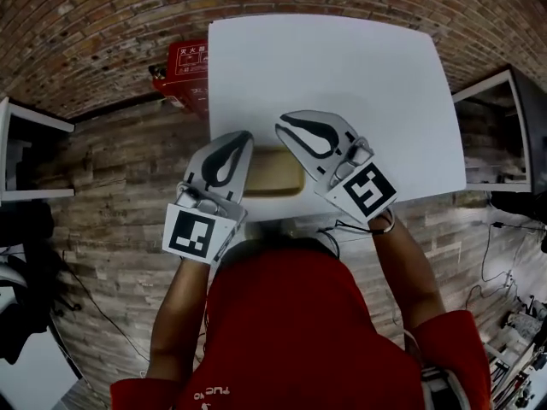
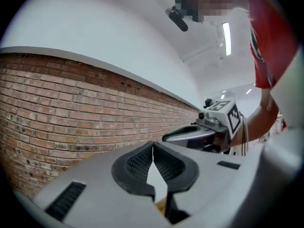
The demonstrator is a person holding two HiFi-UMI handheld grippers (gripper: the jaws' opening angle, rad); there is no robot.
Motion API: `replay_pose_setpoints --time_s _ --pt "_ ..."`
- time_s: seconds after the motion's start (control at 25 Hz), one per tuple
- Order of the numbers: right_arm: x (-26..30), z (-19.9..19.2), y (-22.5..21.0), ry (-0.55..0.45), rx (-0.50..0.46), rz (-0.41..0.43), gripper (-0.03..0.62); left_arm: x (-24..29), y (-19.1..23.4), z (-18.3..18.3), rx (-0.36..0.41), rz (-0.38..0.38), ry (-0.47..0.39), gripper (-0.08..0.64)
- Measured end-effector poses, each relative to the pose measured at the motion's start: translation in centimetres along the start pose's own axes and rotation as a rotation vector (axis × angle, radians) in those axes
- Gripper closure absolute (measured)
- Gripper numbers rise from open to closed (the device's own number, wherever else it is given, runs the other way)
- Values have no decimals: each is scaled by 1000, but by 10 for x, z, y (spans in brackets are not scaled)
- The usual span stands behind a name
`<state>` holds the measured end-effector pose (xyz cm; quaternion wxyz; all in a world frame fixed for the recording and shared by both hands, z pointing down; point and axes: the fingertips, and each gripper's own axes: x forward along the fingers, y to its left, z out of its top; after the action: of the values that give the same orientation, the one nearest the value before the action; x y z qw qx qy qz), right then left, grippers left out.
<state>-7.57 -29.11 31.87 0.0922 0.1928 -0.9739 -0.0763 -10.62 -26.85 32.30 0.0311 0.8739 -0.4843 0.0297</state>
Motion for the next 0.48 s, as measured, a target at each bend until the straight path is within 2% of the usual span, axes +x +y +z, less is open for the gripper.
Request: replay_pose_setpoints --time_s 0.12,0.32,0.48 --pt "-21 4 14 -47 75 -63 543 -1 -14 9 0 -28 -27 546" --pt "-43 -5 31 -64 175 -109 558 -6 -39 6 -5 -60 -32 546" --pt "-49 -10 40 -52 194 -126 561 -8 -50 3 -20 -85 -34 548"
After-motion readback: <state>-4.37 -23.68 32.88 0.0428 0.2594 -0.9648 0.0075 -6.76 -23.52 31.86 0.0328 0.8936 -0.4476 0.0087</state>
